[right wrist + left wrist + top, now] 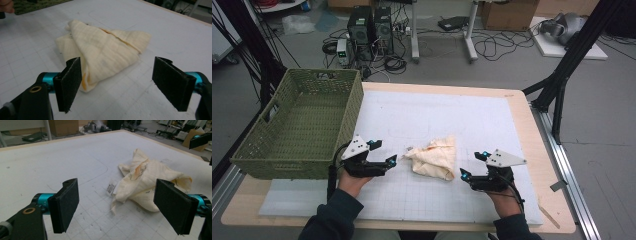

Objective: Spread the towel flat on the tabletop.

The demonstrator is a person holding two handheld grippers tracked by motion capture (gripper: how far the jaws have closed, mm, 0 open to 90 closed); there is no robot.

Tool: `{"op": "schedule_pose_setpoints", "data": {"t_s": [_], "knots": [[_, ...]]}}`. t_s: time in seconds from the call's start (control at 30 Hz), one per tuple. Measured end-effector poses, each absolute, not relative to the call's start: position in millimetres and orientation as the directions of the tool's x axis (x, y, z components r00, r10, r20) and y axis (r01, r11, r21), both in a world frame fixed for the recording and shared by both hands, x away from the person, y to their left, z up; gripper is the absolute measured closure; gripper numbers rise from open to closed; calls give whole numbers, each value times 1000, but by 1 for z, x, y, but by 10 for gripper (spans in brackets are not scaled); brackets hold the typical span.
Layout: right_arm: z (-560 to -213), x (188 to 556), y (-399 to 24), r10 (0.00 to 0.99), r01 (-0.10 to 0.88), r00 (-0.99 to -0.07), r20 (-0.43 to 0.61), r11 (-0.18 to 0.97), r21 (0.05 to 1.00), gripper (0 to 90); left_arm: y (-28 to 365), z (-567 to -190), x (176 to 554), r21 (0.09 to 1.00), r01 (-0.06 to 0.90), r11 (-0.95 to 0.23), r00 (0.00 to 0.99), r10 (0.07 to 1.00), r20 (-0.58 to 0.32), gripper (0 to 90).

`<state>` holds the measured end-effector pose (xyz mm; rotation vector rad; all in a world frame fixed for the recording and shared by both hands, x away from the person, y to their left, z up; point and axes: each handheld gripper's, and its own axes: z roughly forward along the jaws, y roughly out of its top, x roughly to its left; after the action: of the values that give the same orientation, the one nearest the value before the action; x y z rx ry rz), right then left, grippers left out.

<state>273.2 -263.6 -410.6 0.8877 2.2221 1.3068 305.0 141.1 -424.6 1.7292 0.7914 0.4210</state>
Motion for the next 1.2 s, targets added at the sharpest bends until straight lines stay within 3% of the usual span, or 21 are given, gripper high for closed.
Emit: {"op": "schedule_pose_setpoints", "data": {"t_s": [0.1, 0.23, 0.4, 0.53, 0.93, 1.2], "knots": [[-411, 278, -252, 660, 300, -750, -35, 387, 872, 366, 142, -427, 307, 944, 297, -141, 710, 694, -120, 217], [-413, 290, -223, 591, 268, -801, -92, 492, 829, 462, 142, -430, 310, 940, 311, -138, 704, 699, -130, 217], [-421, 308, -192, 543, 262, -834, -95, 541, 799, 563, 139, -432, 311, 938, 317, -141, 710, 691, -136, 230], [-421, 316, -175, 476, 215, -864, -164, 644, 734, 863, 138, -434, 312, 935, 321, -149, 716, 684, -137, 241], [-392, 316, -238, 728, 336, -674, -129, 457, 824, 873, 138, -436, 313, 928, 339, -153, 712, 686, -147, 263], [-410, 326, -289, 877, 510, -478, -44, 317, 800, 870, 136, -437, 314, 924, 351, -155, 718, 678, -159, 281]]}}
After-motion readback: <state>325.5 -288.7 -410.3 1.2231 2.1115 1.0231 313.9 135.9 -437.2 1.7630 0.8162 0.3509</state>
